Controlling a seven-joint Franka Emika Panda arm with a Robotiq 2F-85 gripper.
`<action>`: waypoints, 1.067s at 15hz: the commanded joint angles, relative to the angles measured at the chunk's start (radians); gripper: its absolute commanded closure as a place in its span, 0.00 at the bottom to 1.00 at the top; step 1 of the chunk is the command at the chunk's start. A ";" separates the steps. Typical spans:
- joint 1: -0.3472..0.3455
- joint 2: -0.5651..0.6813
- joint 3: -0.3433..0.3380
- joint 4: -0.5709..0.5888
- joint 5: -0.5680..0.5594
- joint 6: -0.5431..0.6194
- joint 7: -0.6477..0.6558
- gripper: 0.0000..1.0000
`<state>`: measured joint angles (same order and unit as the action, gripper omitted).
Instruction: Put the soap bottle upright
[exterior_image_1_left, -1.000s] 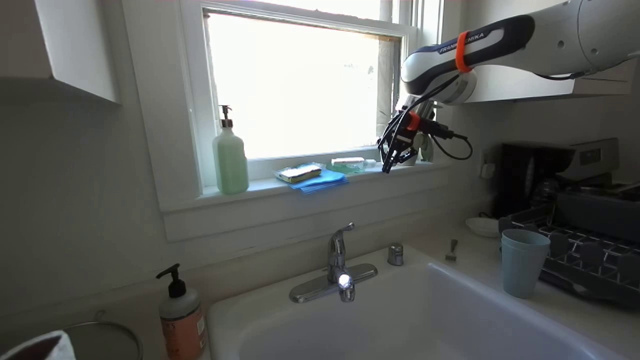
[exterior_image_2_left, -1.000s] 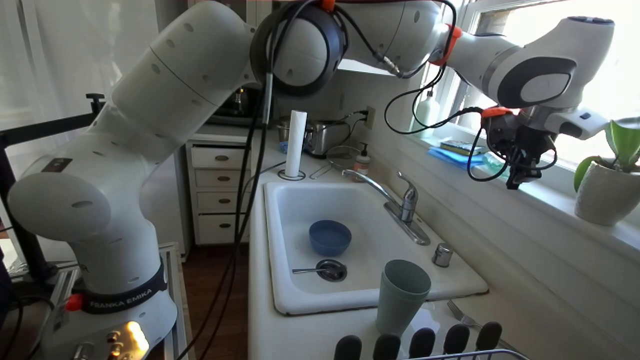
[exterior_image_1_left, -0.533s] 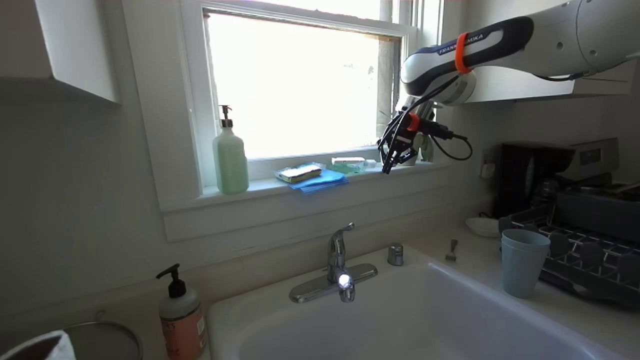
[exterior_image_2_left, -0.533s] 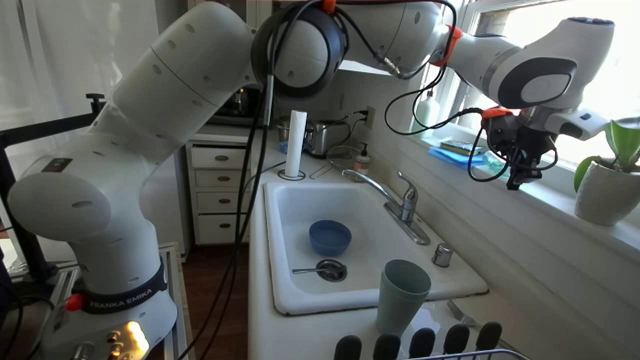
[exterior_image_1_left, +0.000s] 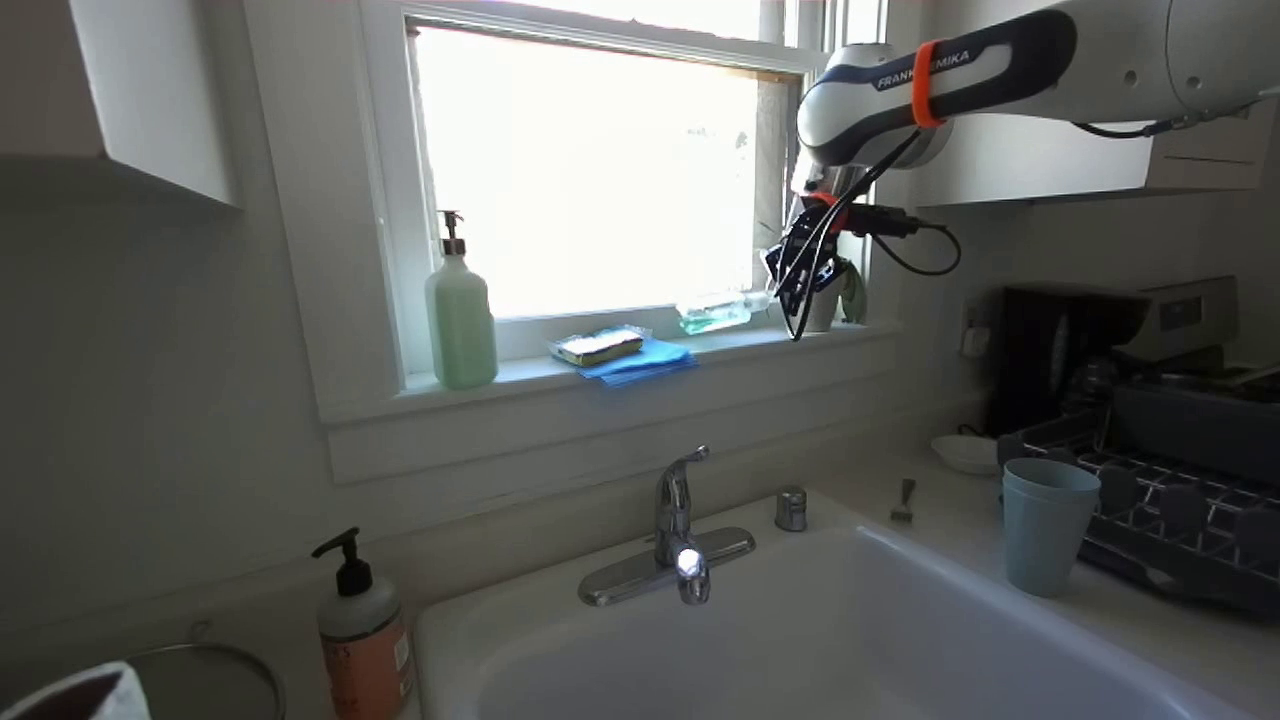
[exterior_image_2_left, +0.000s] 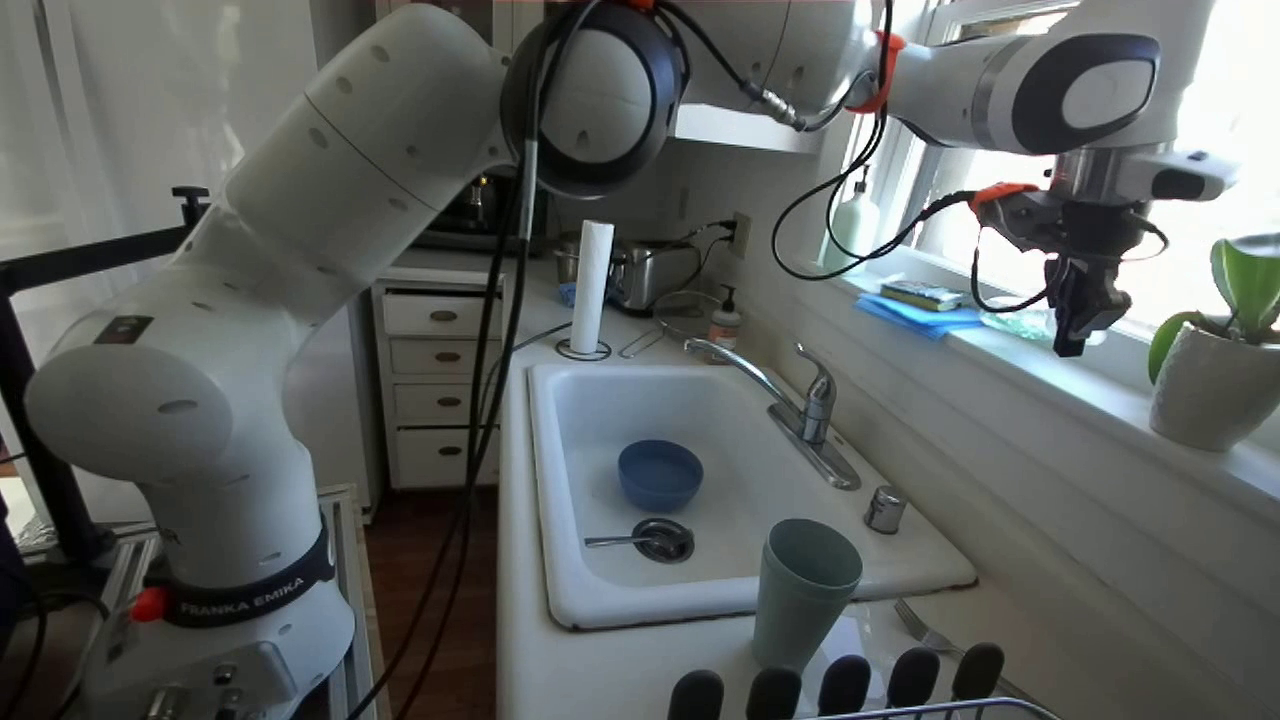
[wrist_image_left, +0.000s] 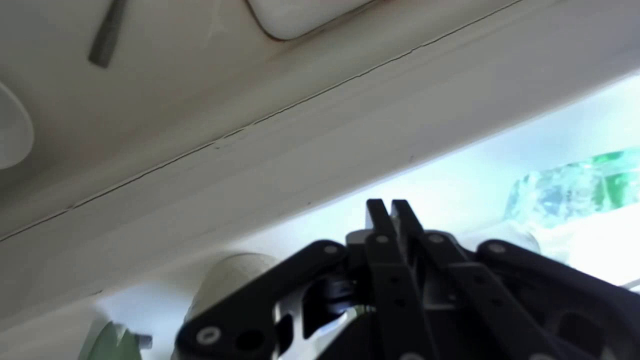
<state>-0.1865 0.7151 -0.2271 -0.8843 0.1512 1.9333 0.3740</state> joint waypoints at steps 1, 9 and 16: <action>0.060 0.022 -0.073 0.097 -0.150 -0.092 0.023 0.99; 0.064 0.001 -0.055 0.084 -0.144 -0.118 0.003 0.94; 0.135 -0.012 -0.115 0.121 -0.320 -0.016 -0.077 0.99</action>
<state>-0.0897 0.7170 -0.3101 -0.7898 -0.0887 1.8823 0.3404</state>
